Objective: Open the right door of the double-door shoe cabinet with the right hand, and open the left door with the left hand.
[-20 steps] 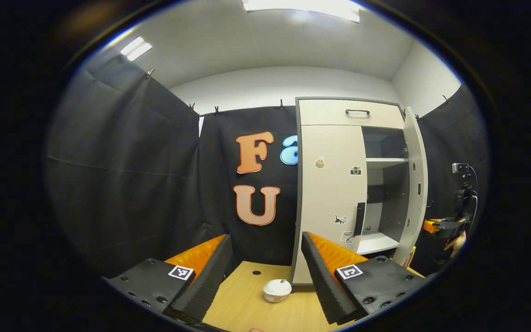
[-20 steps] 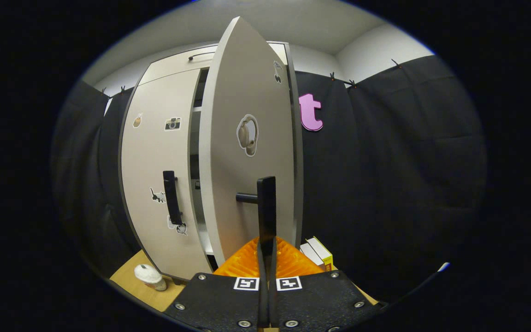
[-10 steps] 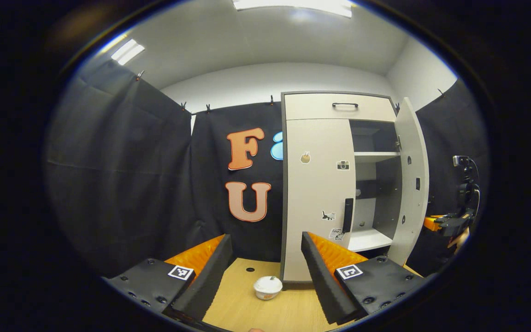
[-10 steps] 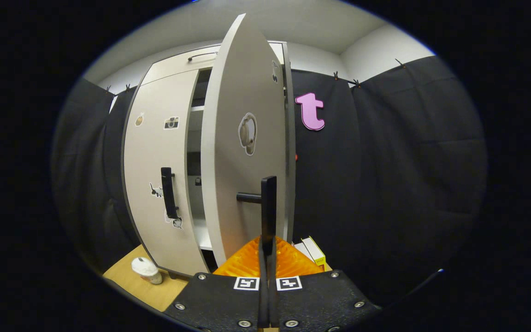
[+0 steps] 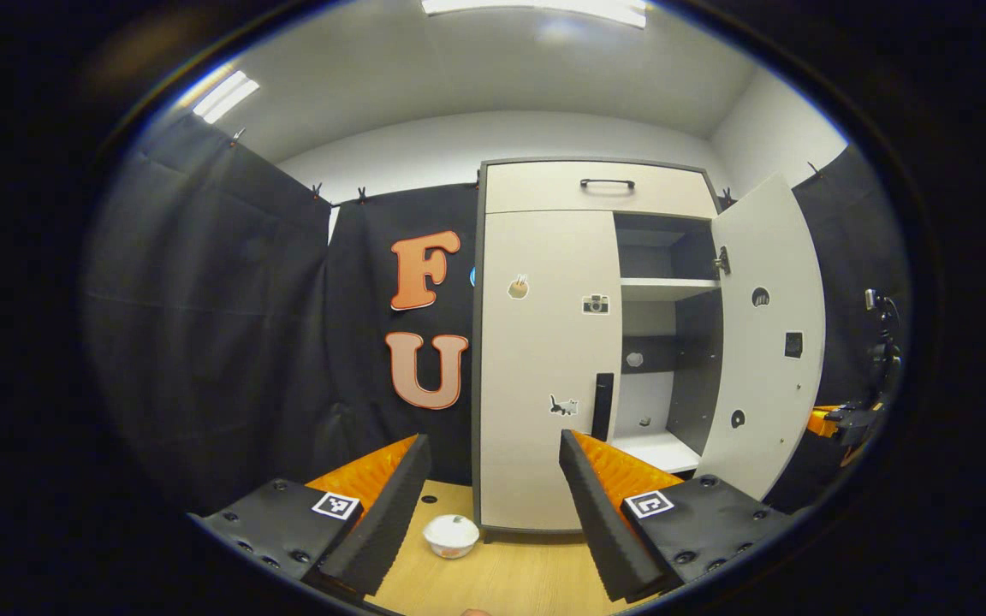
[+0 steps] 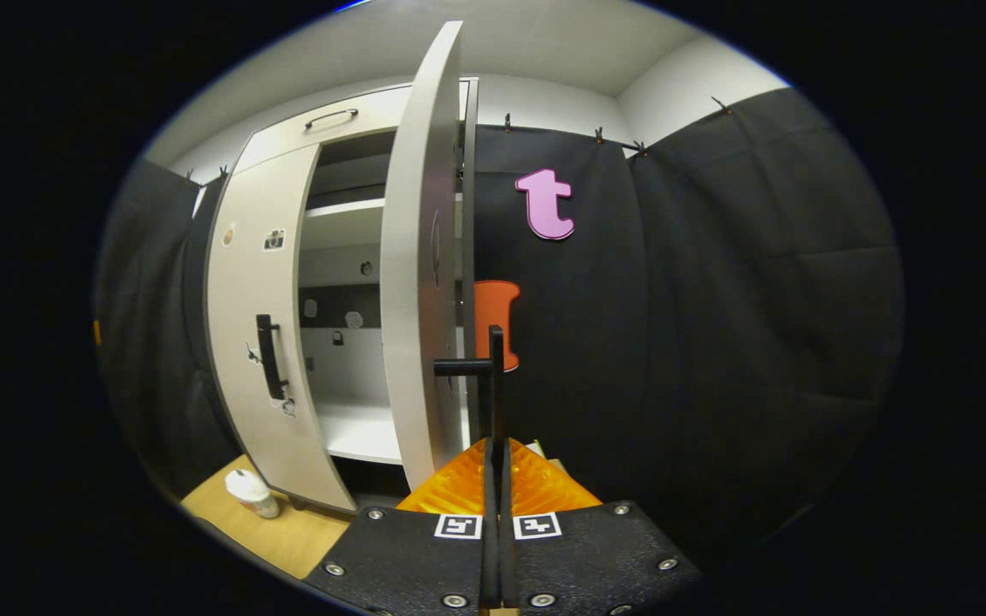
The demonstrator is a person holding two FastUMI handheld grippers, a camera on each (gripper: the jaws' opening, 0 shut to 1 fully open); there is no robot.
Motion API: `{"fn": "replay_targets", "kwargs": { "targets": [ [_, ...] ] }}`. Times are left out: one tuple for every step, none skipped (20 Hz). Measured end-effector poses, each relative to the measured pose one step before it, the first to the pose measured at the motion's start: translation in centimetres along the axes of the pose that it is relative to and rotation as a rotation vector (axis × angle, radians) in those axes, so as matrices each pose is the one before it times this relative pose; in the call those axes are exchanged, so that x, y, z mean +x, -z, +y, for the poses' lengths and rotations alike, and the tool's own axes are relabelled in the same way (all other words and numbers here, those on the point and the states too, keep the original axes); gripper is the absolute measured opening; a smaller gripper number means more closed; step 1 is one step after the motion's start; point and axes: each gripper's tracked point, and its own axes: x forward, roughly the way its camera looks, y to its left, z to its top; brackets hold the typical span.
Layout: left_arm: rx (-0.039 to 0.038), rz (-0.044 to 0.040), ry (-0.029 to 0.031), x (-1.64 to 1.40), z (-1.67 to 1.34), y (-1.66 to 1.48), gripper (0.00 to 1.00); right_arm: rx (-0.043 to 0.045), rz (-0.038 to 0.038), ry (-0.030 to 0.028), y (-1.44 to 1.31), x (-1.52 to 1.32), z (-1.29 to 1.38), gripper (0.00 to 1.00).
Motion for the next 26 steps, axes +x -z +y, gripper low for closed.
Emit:
{"fn": "replay_targets", "kwargs": {
  "targets": [
    [-0.00422,-0.00210,0.01365,0.490,-1.197,0.002,0.96,-0.00306,0.00638,-0.01941,0.154,-0.076,-0.005,0.00],
    [0.00079,-0.00111,0.01026,0.465,-1.136,0.048,0.96,-0.01719,-0.00093,-0.00751,0.013,-0.034,-0.223,0.00],
    [0.00706,-0.00170,0.00725,0.639,-0.907,-0.018,0.96,-0.01448,-0.00386,-0.00466,-0.155,-0.009,-0.397,0.00],
    [0.00966,-0.00184,0.00390,0.611,-0.653,-0.031,0.97,-0.00308,-0.00382,-0.01047,-0.070,-0.140,-0.032,0.00],
    [0.00800,0.00003,0.00396,0.625,-0.769,0.040,0.97,0.00887,0.00212,-0.01940,0.028,-0.206,0.200,0.00],
    [0.00510,0.00144,0.00563,0.523,-0.902,0.119,0.97,0.00945,0.00017,-0.01086,0.098,-0.194,0.194,0.00],
    [0.00037,0.00161,0.00783,0.752,-0.828,0.041,0.96,0.00827,0.00015,-0.00122,0.031,-0.135,-0.051,0.01],
    [-0.00272,-0.00264,0.01159,0.958,-0.769,0.148,0.96,0.01623,0.00172,-0.00844,-0.007,-0.189,0.050,0.02],
    [-0.00106,-0.01134,0.01041,0.859,-0.790,-0.061,0.96,0.01483,-0.00471,-0.00653,-0.166,-0.242,0.005,0.06],
    [0.00045,-0.00715,0.00748,0.861,-0.688,0.189,0.96,0.00852,-0.00560,0.00655,-0.140,-0.215,-0.463,0.07],
    [0.00153,0.00036,0.00345,0.885,-0.516,0.347,0.96,0.00008,-0.00487,0.01757,-0.045,-0.112,-0.585,0.11],
    [0.00060,0.00762,0.00067,0.843,-0.477,0.506,0.96,-0.00785,-0.00595,0.01432,-0.199,-0.104,-0.507,0.27],
    [-0.00175,0.00534,0.00468,0.872,-0.632,0.344,0.97,-0.01405,-0.00689,0.01208,-0.099,0.019,-0.462,0.36],
    [-0.00254,0.00078,0.01208,0.925,-0.890,0.118,0.96,-0.01623,-0.01661,0.01604,-0.209,0.109,-0.482,0.45],
    [0.00040,0.00005,0.01383,0.895,-0.701,0.061,0.96,-0.01557,-0.02050,0.02213,-0.342,0.121,-0.672,0.47],
    [0.00222,0.00064,0.01226,0.982,-0.654,0.221,0.96,-0.01268,-0.01465,0.01128,-0.344,0.142,-0.659,0.77],
    [0.00098,0.00041,0.00688,0.952,-0.571,0.165,0.96,-0.00531,-0.00456,0.00116,-0.057,0.107,-0.156,0.79],
    [0.00627,0.00382,0.00043,0.826,-0.350,0.320,0.96,-0.00198,0.00452,0.00458,0.140,-0.021,-0.232,0.88],
    [0.01118,0.00219,-0.00588,0.909,-0.119,0.229,0.97,-0.00186,0.00652,0.00978,0.170,-0.126,-0.371,0.91],
    [0.01484,0.00413,-0.00359,0.975,-0.090,0.350,0.97,-0.00434,0.00252,0.01489,0.109,-0.050,-0.352,0.93],
    [0.01707,-0.00238,-0.00223,0.993,-0.145,0.237,0.96,-0.00453,0.00148,0.01614,0.048,-0.080,-0.459,0.98],
    [0.01114,0.00065,-0.00803,1.036,0.134,0.323,0.97,-0.00421,0.00151,0.01052,0.046,0.035,-0.381,0.93],
    [-0.00819,0.00399,0.00224,1.071,0.029,0.428,0.96,-0.00228,0.00342,0.00916,0.091,-0.042,-0.241,0.98],
    [-0.02531,0.02289,0.00781,0.980,-0.273,0.836,0.97,-0.00111,0.00261,0.00725,0.098,-0.122,-0.204,0.93],
    [-0.02114,0.01993,0.00296,0.877,-0.067,0.806,0.97,-0.00235,0.00213,0.00932,0.106,-0.058,-0.260,0.98],
    [-0.00952,0.01193,-0.00338,0.817,0.257,0.589,0.97,-0.00380,0.00176,0.00993,0.010,0.035,-0.289,0.98]
  ]
}}
